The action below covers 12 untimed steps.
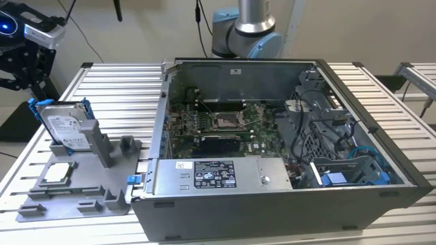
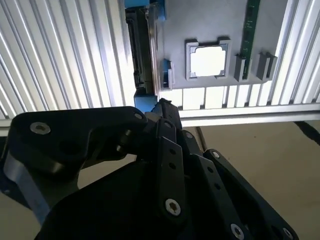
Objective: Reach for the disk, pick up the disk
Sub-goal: 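Pick up the disk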
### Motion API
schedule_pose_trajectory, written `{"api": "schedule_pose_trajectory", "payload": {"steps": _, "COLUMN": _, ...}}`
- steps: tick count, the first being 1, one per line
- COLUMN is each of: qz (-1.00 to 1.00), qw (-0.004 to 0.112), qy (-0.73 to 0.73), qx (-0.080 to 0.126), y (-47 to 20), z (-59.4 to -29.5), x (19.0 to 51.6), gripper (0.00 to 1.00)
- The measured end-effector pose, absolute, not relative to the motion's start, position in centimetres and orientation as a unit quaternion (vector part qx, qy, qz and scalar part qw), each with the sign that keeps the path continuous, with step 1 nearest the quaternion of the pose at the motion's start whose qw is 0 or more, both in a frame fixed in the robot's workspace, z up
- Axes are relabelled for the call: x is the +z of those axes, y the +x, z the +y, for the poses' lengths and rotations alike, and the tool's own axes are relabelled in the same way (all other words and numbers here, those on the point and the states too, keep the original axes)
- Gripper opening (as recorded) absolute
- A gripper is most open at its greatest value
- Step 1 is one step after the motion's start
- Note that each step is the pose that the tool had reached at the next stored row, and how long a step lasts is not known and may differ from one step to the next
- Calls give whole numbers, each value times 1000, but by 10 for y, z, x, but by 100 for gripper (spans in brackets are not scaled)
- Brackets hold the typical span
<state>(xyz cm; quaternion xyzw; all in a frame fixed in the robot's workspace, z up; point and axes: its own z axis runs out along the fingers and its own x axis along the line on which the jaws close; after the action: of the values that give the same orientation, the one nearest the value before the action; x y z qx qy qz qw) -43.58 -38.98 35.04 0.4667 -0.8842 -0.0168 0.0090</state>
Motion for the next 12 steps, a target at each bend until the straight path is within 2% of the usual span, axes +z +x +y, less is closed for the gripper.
{"api": "schedule_pose_trajectory", "payload": {"steps": 12, "qz": -828, "qw": 11, "qy": 560, "qx": -16, "y": -436, "z": -390, "x": 350, "gripper": 0}}
